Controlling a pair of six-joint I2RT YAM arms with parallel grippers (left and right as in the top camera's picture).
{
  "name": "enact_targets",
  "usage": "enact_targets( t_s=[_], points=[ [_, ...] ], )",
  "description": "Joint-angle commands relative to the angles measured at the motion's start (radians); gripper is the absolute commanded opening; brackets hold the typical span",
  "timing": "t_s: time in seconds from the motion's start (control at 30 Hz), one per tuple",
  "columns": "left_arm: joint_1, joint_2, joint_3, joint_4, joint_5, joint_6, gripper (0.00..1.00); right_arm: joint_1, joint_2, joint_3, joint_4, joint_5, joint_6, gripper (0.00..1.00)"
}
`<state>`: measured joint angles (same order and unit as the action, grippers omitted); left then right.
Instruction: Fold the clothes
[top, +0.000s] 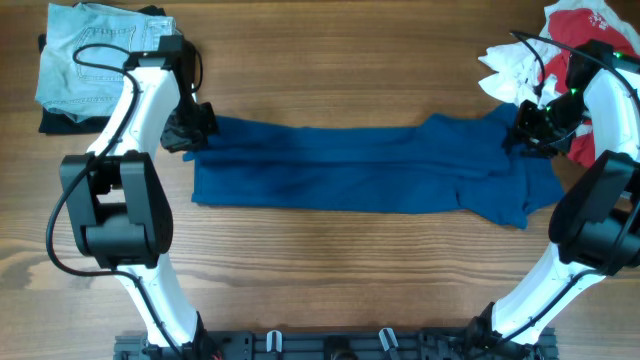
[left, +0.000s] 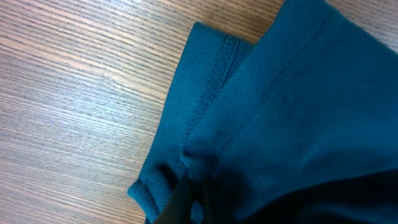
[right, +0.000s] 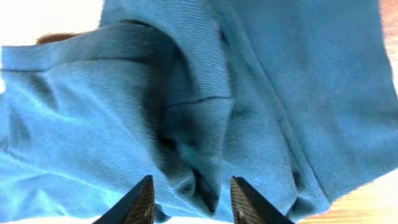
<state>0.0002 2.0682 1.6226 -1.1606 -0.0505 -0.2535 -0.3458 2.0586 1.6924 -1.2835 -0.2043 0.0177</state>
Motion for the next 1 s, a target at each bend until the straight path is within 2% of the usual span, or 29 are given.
enact_targets(
  t_s=[0.0, 0.07, 0.3, 0.53, 0.73, 0.97],
  points=[
    [0.003, 0.010, -0.005, 0.016, 0.008, -0.017, 0.04, 0.011, -0.004, 0.090, 0.010, -0.095, -0.126, 0.49],
    [0.003, 0.010, -0.005, 0.024, 0.008, -0.017, 0.04, 0.034, -0.004, 0.121, 0.043, -0.092, -0.152, 0.56],
    [0.003, 0.010, -0.005, 0.050, 0.009, -0.017, 0.04, 0.194, 0.014, 0.121, 0.219, -0.023, -0.176, 0.65],
    [0.003, 0.010, -0.005, 0.055, 0.009, -0.017, 0.04, 0.316, 0.105, 0.114, 0.291, -0.012, -0.168, 0.66],
    [0.003, 0.010, -0.005, 0.055, 0.008, -0.017, 0.04, 0.344, 0.194, 0.114, 0.301, 0.018, -0.179, 0.66],
    [0.003, 0.010, -0.005, 0.061, 0.009, -0.017, 0.04, 0.342, 0.209, 0.114, 0.319, 0.086, -0.174, 0.66]
  ],
)
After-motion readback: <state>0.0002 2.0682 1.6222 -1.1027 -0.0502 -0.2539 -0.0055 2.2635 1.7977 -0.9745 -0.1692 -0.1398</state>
